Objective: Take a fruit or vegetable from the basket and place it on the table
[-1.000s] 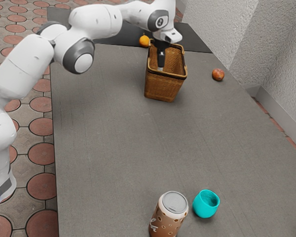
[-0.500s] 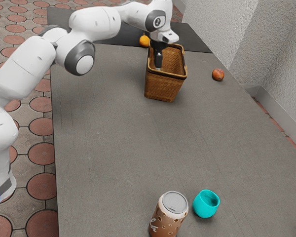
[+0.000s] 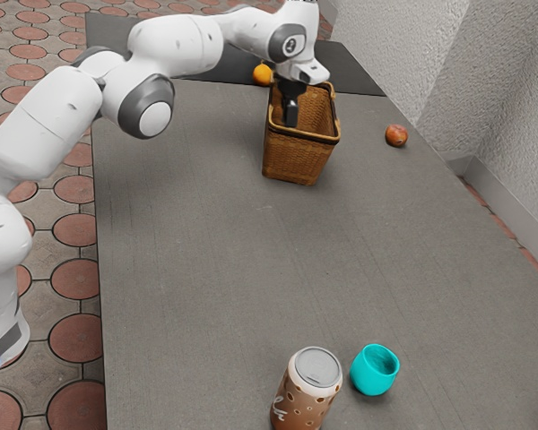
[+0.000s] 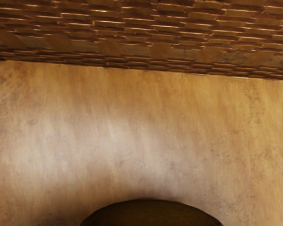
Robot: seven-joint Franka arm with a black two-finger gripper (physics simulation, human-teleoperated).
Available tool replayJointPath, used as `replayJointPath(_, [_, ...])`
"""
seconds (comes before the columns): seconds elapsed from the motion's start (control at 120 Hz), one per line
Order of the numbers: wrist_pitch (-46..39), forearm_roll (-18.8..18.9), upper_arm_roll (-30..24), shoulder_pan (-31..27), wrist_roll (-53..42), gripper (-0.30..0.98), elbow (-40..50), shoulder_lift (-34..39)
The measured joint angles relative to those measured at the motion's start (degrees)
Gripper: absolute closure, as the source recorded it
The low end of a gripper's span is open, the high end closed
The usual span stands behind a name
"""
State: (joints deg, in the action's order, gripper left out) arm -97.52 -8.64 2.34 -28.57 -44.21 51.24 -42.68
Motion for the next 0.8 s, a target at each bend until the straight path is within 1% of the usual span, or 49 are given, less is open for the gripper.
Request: replayJointPath(0.8, [0.3,0.7,0.4,0.8,0.5,0.00,1.7,0.3])
